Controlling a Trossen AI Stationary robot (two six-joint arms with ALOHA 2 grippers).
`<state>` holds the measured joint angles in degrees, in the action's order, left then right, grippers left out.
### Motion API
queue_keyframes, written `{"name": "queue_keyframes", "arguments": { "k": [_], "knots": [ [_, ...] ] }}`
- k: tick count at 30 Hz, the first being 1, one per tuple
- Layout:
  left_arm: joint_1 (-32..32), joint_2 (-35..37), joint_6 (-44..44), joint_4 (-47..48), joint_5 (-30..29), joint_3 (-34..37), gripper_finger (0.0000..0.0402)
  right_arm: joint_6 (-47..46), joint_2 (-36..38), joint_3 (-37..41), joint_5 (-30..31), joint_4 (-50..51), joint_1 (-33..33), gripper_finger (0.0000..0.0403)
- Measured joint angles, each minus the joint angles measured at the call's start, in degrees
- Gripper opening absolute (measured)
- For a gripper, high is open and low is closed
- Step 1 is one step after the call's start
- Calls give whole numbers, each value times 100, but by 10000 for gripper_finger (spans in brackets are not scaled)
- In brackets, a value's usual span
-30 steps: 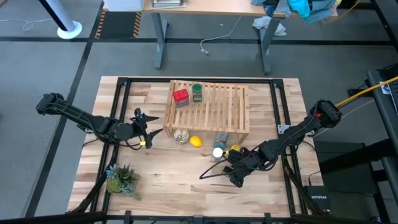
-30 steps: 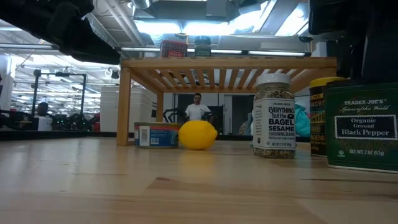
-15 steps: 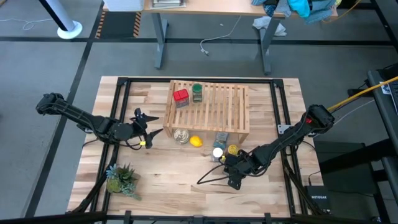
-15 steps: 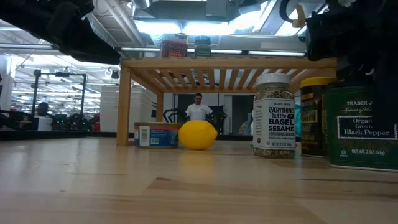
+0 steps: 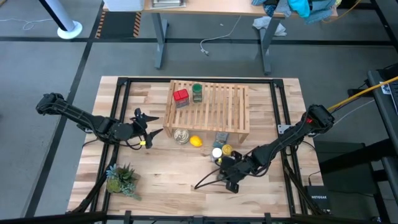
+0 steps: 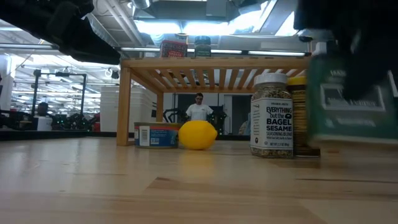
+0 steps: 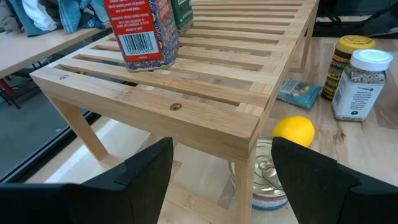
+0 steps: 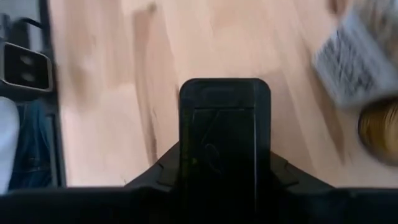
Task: Shelf spices
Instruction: Put the black seasoning can on the shelf
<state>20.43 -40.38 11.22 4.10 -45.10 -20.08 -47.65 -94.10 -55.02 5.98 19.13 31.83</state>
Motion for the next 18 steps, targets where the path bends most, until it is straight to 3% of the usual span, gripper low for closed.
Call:
{"name": "queue_keyframes", "arguments": {
  "k": [6,14,18],
  "knots": [
    [0,0,33,-1,0,0,266,701,0,-555,512,182,0,117],
    [0,0,33,-1,0,0,266,2390,0,-1405,1888,813,-123,117],
    [0,-1,34,-1,0,0,266,3410,0,-1692,2000,807,-459,117]
  ]
}}
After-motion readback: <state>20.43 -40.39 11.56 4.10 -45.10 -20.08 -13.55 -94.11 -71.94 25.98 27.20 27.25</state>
